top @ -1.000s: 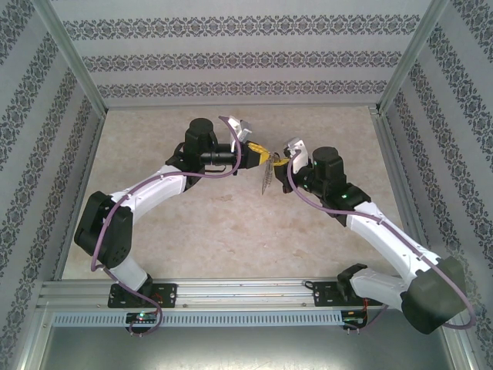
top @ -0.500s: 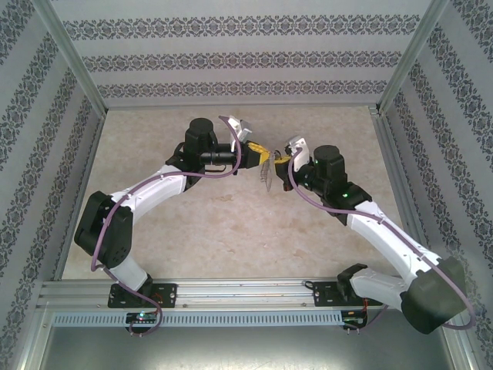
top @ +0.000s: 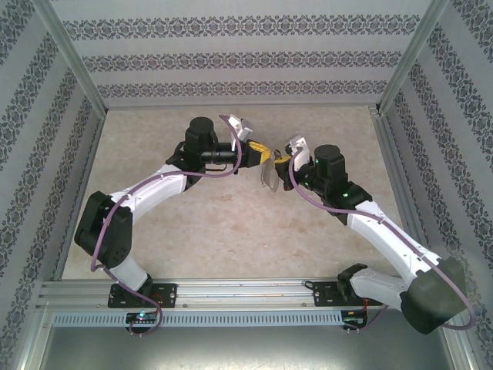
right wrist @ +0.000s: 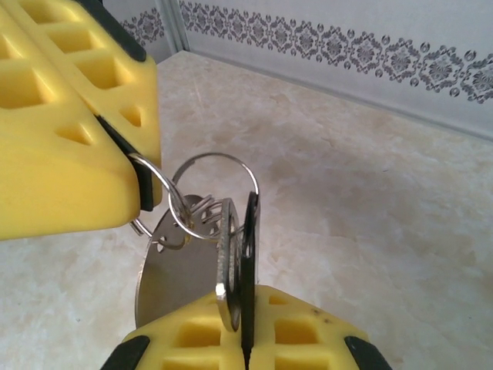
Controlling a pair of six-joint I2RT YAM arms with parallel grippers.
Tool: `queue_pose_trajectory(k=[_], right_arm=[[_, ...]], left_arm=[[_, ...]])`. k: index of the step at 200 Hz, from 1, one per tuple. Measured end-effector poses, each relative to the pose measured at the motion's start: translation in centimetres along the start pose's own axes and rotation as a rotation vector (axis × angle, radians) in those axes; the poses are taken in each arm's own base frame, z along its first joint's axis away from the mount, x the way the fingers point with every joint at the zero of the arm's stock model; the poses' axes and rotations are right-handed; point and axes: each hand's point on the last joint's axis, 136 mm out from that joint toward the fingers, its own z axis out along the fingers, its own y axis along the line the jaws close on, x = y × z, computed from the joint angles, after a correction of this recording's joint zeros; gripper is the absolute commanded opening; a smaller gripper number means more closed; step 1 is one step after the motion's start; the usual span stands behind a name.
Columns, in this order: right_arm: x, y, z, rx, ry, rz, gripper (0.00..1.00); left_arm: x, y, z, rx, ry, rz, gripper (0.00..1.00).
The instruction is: Put the keys on the keyring
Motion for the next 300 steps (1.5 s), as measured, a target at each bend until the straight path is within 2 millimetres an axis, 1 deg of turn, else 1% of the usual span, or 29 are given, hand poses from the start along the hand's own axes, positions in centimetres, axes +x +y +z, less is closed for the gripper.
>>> queue_pose_trajectory(k=[46, 118, 146, 187, 243, 263, 269, 300], right_arm=[[-0.5, 0.5, 0.3, -0.012, -0.002, -0.007, 0.00], [-0.6, 0.3, 0.3, -0.002, -0.004, -0.008, 0.00], [-0.7, 0.3, 0.1, -0.001, -0.010, -0.010, 0.00], [-1.3, -0.1, -0.5, 0.013, -0.030, -0.009, 0.00], [-1.1, -0.2, -0.6, 0.016, -0.017, -0.004, 0.00], [-1.5, -0.1, -0.7, 0.016, -0.019, -0.005, 0.00], [-1.7, -0.1, -0.7, 0.016, -0.020, -0.005, 0.00], [-2.4, -0.4, -0.7, 0.031, -0.017, -0.003, 0.00]], left_arm=[[0.1, 0.1, 0.0, -0.001, 0.001, -0.001, 0.00], [0.1, 0.1, 0.0, -0.002, 0.002, -0.003, 0.00], [0.1, 0.1, 0.0, -0.001, 0.002, -0.002, 0.00], [-0.1, 0.1, 0.1, 0.000, -0.002, 0.002, 0.00], [-0.2, 0.1, 0.1, -0.003, -0.003, 0.004, 0.00], [-0.2, 0.2, 0.1, -0.009, -0.005, 0.003, 0.12], [-0.3, 0.2, 0.1, -0.011, -0.006, 0.002, 0.17], [-0.4, 0.4, 0.1, -0.023, -0.014, 0.001, 0.28]])
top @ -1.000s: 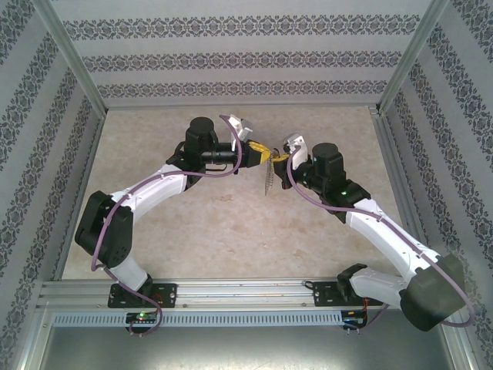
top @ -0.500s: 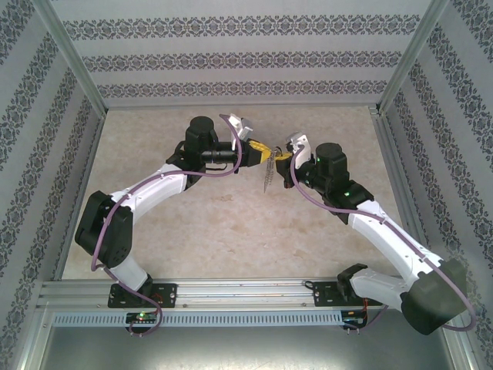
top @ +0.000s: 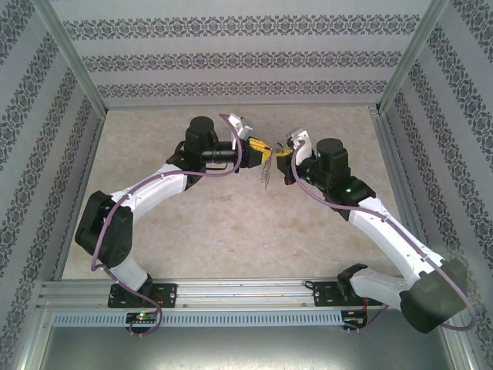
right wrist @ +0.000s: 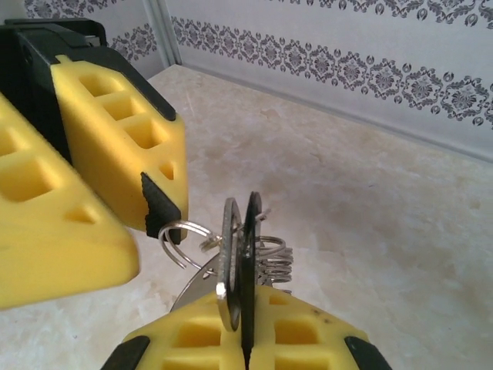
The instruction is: Put the keys on the keyring
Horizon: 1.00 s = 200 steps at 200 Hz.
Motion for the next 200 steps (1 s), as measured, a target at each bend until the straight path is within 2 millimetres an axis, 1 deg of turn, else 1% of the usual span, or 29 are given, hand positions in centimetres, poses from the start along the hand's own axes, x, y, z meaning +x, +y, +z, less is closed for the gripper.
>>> queue_pose_trajectory(k=[13, 26, 45, 68, 94, 126, 148, 174, 200], right_arm=[[0.0, -0.2, 0.1, 0.009, 0.010, 0.004, 0.00], [0.1, -0.5, 0.3, 0.018, 0.023, 0.008, 0.00], [0.2, -0.8, 0.6, 0.030, 0.045, 0.015, 0.00], [0.4, -1.1, 1.0, 0.038, 0.070, 0.020, 0.00], [0.9, -1.3, 1.6, 0.045, 0.100, 0.027, 0.00], [1.2, -1.7, 2.7, 0.046, 0.128, 0.035, 0.00], [1.5, -2.0, 3.7, 0.046, 0.150, 0.041, 0.00], [1.9, -2.5, 5.5, 0.045, 0.176, 0.048, 0.00], [1.7, -3.0, 7.6, 0.035, 0.195, 0.047, 0.00]], left_arm=[[0.1, 0.1, 0.0, -0.008, -0.003, 0.001, 0.33], [0.3, 0.3, 0.0, -0.017, -0.004, -0.004, 0.43], [0.7, 0.7, -0.1, -0.037, -0.006, -0.007, 0.52], [1.4, 1.4, -0.3, -0.085, -0.007, -0.018, 0.66], [2.1, 1.8, -1.3, -0.155, -0.018, -0.027, 0.80], [1.2, 2.0, -3.2, -0.250, -0.071, -0.008, 1.00], [0.5, 2.9, -5.0, -0.345, -0.112, 0.004, 1.00], [0.0, 4.7, -7.3, -0.476, -0.159, -0.006, 1.00], [0.4, 6.6, -9.5, -0.591, -0.191, -0.036, 1.00]])
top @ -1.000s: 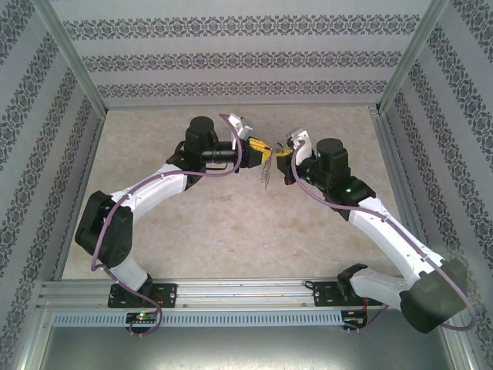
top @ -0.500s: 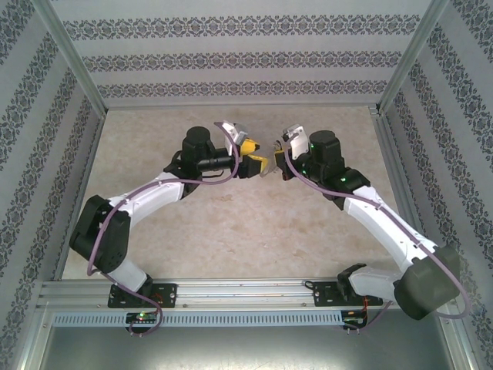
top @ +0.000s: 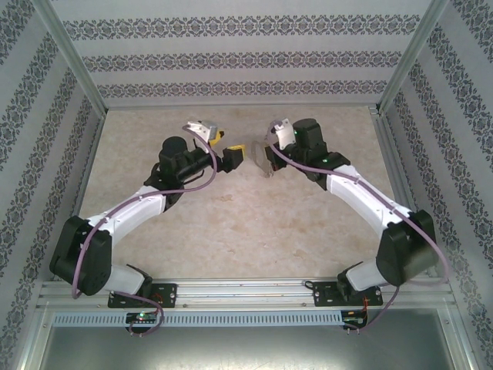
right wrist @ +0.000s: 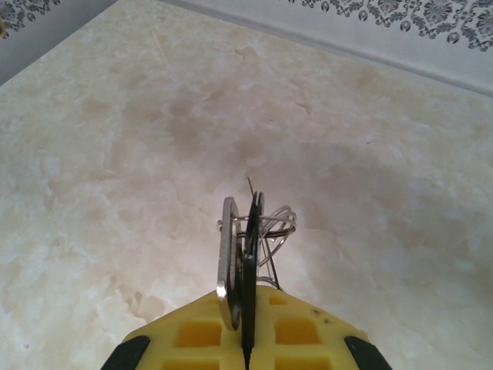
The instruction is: Put the keys on the keyring
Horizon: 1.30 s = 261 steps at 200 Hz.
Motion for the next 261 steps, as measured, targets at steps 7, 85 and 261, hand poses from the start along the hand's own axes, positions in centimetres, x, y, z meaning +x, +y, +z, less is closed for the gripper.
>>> queue_pose_trajectory(k=[7, 85, 261], right_arm=[[-0.3, -0.1, 0.5, -0.005, 0.001, 0.000, 0.00], [-5.4, -1.3, 7.6, -0.041, -0.025, -0.010, 0.00], [10.7, -0.4, 11.8, -0.072, 0.240, 0.190, 0.00]], left_arm=[[0.1, 0.6, -0.1, -0.024, -0.002, -0.008, 1.00], [-0.7, 2.5, -0.9, -0.113, -0.037, -0.030, 1.00], [-2.0, 2.4, -1.6, -0.121, -0.069, -0.041, 1.00]])
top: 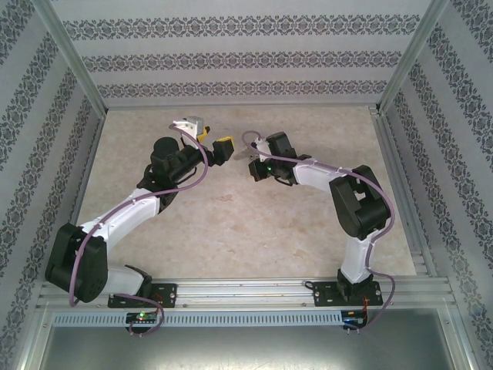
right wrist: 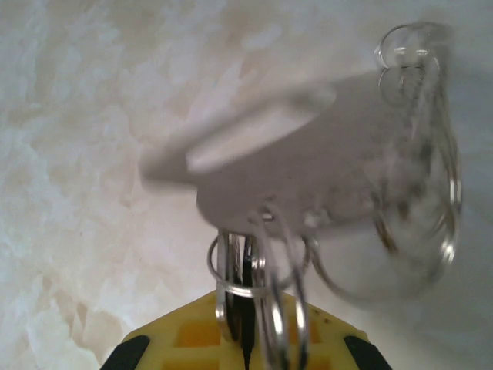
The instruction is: Put the keys on the keyring
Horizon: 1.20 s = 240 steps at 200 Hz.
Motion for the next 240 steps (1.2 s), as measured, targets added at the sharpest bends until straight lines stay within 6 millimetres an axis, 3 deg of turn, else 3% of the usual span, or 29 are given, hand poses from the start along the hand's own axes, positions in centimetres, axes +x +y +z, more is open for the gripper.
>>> queue_pose_trajectory(k=[95, 180, 219, 240], right_arm=[[5.4, -0.1, -0.9, 0.010, 0.086, 0.045, 0.00], [8.7, 2.0, -1.0, -0.026, 0.157, 0.052, 0.00], [9.7, 3.6, -2.5, -0.069, 0.173, 0.050, 0.36], [10.1, 4.6, -4.5, -0.096, 0.161, 0.054, 0.47]], left_arm=[[0.2, -0.4, 0.0, 0.025, 0.008, -0.014, 1.00], [0.3, -0.4, 0.0, 0.027, 0.015, -0.016, 1.00], [0.5, -0.5, 0.0, 0.032, 0.024, -0.018, 1.00], [0.9, -0.5, 0.0, 0.034, 0.041, -0.023, 1.00]])
